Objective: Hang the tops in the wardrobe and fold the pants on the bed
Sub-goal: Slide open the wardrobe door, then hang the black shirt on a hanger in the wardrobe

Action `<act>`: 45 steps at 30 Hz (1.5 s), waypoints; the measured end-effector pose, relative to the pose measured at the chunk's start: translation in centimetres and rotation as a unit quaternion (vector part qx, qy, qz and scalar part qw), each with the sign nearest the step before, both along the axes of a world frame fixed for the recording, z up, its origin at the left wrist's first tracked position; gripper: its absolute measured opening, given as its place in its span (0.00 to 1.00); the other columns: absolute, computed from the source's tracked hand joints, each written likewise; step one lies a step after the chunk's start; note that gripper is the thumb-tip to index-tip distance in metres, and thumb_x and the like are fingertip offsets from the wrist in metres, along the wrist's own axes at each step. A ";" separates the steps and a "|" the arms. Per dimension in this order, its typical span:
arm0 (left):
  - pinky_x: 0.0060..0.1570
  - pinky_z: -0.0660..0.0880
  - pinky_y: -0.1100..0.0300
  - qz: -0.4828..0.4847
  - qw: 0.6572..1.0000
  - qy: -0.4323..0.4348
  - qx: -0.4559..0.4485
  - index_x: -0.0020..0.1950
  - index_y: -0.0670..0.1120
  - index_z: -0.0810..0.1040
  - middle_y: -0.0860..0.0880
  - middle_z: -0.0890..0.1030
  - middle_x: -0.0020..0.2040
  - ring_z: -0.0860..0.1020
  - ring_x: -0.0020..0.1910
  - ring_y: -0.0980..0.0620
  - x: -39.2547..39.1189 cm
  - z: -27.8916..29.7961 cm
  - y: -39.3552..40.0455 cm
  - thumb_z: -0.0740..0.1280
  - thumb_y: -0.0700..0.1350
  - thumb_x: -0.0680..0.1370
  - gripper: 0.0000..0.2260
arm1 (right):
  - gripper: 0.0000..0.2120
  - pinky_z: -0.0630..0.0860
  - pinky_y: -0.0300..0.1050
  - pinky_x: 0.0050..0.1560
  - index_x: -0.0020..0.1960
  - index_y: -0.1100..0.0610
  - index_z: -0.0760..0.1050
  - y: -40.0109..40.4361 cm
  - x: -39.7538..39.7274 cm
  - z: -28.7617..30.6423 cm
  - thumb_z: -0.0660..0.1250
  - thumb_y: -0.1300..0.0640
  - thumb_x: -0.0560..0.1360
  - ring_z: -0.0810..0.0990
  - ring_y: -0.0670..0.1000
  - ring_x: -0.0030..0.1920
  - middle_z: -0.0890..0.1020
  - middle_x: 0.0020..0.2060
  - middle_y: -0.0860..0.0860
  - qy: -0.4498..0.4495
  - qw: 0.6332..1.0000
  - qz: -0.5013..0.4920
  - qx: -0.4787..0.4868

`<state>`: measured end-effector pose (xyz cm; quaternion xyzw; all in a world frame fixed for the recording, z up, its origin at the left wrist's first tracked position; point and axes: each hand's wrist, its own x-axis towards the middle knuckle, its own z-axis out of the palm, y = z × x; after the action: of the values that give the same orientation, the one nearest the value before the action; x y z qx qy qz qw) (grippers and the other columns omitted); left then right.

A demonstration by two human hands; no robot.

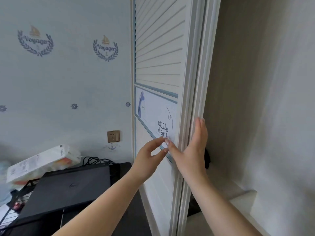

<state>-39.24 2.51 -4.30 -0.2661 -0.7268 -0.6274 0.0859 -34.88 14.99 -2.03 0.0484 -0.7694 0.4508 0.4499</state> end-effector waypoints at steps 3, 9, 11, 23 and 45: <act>0.59 0.71 0.67 0.045 0.999 -0.007 0.020 0.58 0.58 0.78 0.61 0.81 0.56 0.76 0.58 0.66 2.4 -0.5 -3.6 0.67 0.46 0.78 0.11 | 0.40 0.49 0.22 0.67 0.72 0.39 0.50 -3.4 2.0 -0.5 0.73 0.53 0.71 0.48 0.35 0.74 0.52 0.76 0.46 0.015 0.995 0.058 0.074; 0.54 0.74 0.71 0.131 0.991 0.002 0.025 0.56 0.60 0.77 0.59 0.81 0.54 0.77 0.56 0.66 9.0 -1.1 -13.6 0.68 0.44 0.77 0.12 | 0.28 0.55 0.19 0.60 0.66 0.40 0.62 -11.2 5.5 -1.3 0.72 0.53 0.72 0.62 0.34 0.67 0.66 0.66 0.39 -0.063 0.969 0.218 0.098; 0.54 0.75 0.70 0.188 0.981 -0.011 0.043 0.55 0.59 0.78 0.60 0.82 0.53 0.78 0.56 0.65 12.9 -2.1 -18.8 0.69 0.44 0.76 0.12 | 0.26 0.59 0.19 0.58 0.66 0.41 0.66 -15.4 7.4 -2.1 0.72 0.52 0.72 0.68 0.33 0.63 0.70 0.61 0.36 -0.092 0.948 0.287 0.100; 0.45 0.73 0.72 0.508 0.851 -0.098 0.083 0.51 0.54 0.78 0.54 0.82 0.50 0.79 0.47 0.66 46.0 -9.1 -45.6 0.69 0.36 0.75 0.13 | 0.20 0.66 0.25 0.58 0.64 0.44 0.71 -44.7 28.2 -8.2 0.70 0.51 0.73 0.73 0.35 0.60 0.76 0.59 0.39 -0.165 0.732 0.622 0.224; 0.54 0.75 0.62 0.830 0.512 -0.162 0.150 0.51 0.59 0.79 0.58 0.83 0.50 0.80 0.54 0.59 86.6 -18.6 -57.5 0.71 0.42 0.74 0.12 | 0.20 0.69 0.35 0.60 0.65 0.47 0.73 -73.9 60.2 -16.3 0.70 0.51 0.74 0.74 0.41 0.59 0.76 0.60 0.43 -0.132 0.353 0.839 0.392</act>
<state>47.32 -55.00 -22.85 0.5816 -0.5129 -0.4019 0.4870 25.33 -58.87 -18.36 0.7799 -0.4669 0.2409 -0.3402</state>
